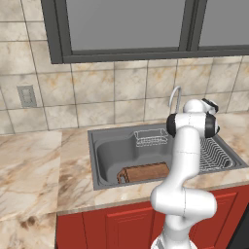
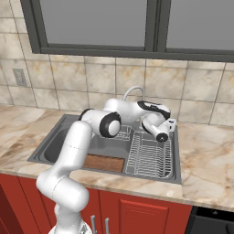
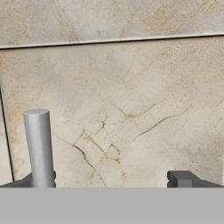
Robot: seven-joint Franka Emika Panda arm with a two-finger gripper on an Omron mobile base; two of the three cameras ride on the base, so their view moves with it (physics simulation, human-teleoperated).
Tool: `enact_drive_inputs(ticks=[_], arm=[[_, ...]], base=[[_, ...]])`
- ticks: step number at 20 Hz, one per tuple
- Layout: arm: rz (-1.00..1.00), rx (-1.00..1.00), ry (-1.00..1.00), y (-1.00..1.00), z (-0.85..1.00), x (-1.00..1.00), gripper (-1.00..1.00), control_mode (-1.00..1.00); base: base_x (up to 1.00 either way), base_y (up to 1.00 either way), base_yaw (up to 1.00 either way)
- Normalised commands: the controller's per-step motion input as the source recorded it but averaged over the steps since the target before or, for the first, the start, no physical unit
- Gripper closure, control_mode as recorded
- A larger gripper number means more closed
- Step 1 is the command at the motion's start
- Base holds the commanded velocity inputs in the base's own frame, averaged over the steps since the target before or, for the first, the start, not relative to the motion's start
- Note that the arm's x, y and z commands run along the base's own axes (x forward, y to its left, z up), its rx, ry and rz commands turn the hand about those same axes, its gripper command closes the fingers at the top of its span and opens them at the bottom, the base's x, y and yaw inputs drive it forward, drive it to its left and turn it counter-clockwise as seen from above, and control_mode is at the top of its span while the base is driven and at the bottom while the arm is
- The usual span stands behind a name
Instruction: Turn on the sink faucet with hot water and rinse the cutting board for ten seconds, then turn off the faucet. Push the cutting board to reach the water if necessary.
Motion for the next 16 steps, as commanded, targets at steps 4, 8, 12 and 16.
enact_drive_inputs(ticks=[4,8,12,16], arm=[[0.0,0.01,0.0,-0.75,0.0,-0.47,-1.0,-1.0],[0.0,0.02,0.0,-0.81,0.0,-0.5,-1.0,-1.0],[0.0,0.04,0.0,-0.85,0.0,-0.5,-1.0,-1.0],[0.0,0.04,0.0,-0.89,0.0,-0.48,-1.0,-1.0]], base=[[0.0,0.0,0.0],[0.0,0.0,0.0],[0.0,0.0,0.0],[0.0,0.0,0.0]])
